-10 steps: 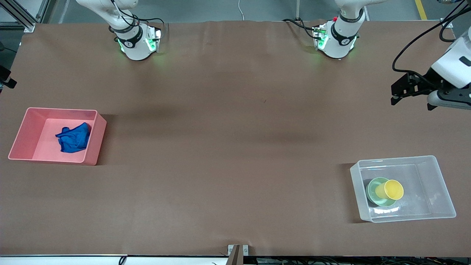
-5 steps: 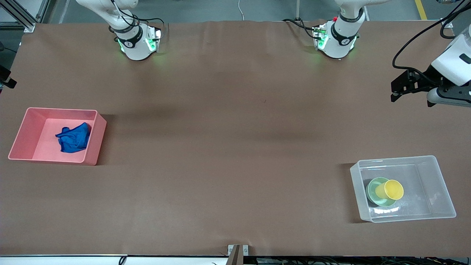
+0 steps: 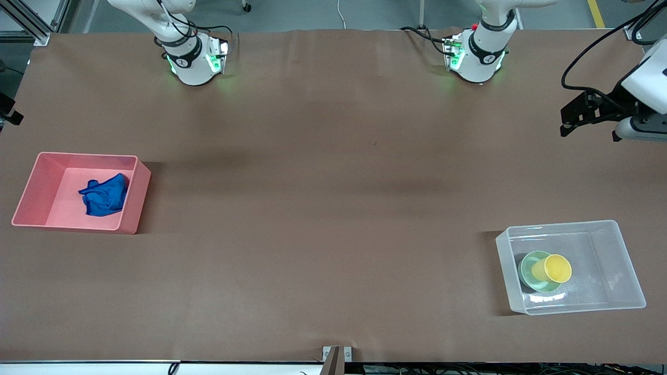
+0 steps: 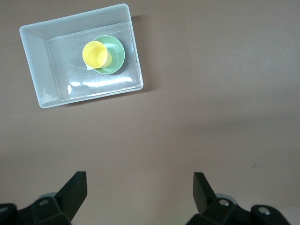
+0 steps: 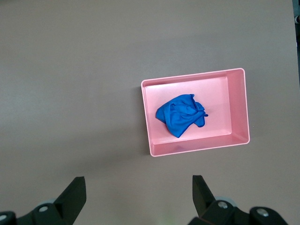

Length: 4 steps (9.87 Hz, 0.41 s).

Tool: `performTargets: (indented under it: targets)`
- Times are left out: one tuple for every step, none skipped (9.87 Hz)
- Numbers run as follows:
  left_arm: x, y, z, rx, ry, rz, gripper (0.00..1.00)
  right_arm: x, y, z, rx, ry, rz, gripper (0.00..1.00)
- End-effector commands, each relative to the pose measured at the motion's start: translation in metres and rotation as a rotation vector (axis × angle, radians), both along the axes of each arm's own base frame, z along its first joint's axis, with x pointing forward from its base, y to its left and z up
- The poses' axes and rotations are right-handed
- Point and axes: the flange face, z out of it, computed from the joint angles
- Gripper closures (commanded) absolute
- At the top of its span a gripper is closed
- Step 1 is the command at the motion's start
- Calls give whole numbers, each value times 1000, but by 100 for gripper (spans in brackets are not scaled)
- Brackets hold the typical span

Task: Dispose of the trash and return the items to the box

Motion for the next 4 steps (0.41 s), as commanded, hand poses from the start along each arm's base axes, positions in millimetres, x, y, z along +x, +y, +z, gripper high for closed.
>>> performTargets:
  targets:
    - [0, 7, -10, -4, 36, 9, 0, -1, -1, 3, 18, -2, -12, 0]
    - [0, 7, -9, 1, 34, 14, 0, -1, -1, 3, 18, -2, -12, 0]
    - [0, 7, -10, 1, 35, 15, 0, -1, -1, 3, 18, -3, -12, 0]
    - [1, 7, -11, 1, 33, 23, 0, -1, -1, 3, 18, -2, -12, 0]
